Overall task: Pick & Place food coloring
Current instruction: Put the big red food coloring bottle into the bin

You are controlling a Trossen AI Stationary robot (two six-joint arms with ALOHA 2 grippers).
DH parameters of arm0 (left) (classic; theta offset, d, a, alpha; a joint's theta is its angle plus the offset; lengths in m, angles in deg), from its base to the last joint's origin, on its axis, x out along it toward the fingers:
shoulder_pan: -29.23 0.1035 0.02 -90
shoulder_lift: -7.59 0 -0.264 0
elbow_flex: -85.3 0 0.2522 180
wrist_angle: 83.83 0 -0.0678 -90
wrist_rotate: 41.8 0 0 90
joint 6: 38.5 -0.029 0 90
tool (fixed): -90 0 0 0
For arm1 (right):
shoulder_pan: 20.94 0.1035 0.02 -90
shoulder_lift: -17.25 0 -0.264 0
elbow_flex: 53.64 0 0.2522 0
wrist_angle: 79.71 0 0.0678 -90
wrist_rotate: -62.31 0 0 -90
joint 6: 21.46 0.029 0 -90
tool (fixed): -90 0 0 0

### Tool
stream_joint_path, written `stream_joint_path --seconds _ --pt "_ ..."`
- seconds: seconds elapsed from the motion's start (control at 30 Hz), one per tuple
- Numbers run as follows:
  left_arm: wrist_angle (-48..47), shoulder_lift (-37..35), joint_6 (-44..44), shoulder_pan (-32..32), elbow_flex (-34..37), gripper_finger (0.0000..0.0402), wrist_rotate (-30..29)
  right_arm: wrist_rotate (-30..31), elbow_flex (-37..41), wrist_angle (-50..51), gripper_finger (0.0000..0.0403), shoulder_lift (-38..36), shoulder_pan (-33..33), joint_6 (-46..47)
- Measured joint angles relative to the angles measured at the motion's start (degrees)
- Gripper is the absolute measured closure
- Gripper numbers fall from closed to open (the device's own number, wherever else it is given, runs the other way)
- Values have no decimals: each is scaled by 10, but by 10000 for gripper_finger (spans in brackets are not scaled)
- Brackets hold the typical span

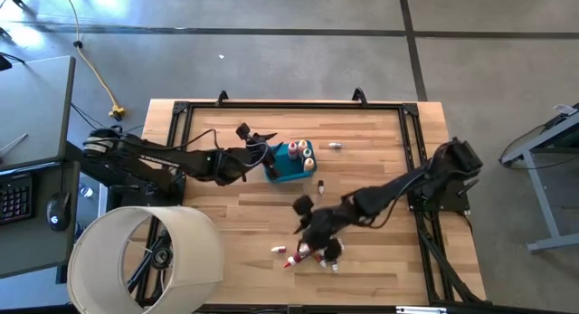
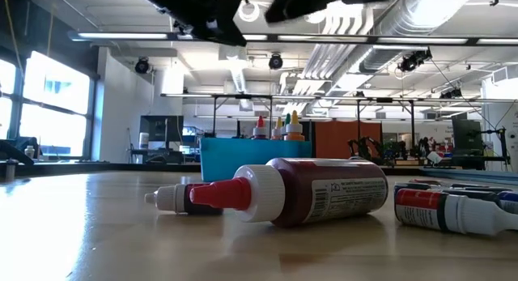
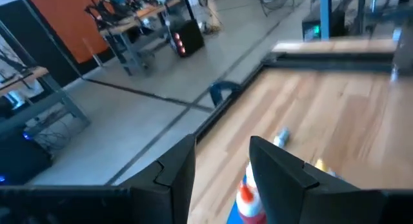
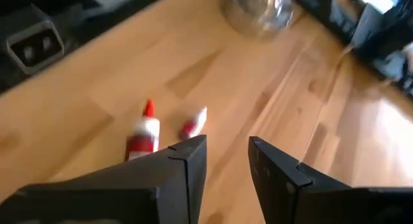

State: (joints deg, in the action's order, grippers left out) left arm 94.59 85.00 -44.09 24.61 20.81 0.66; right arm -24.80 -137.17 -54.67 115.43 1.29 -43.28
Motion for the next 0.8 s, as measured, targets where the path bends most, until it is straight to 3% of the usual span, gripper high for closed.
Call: stream_joint_path --seconds 0.23,0.37,0.57,0.8 --pt "-117 -50 49 -65 2 259 -28 119 -66 5 295 7 70 95" --pt "-152 -78 59 -113 1 259 -73 182 -65 21 295 7 97 43" --pt "-161 -91 59 -155 1 259 -125 162 -26 -52 295 8 106 57" --pt "-162 -93 60 -160 1 259 -135 89 34 -163 288 30 89 183"
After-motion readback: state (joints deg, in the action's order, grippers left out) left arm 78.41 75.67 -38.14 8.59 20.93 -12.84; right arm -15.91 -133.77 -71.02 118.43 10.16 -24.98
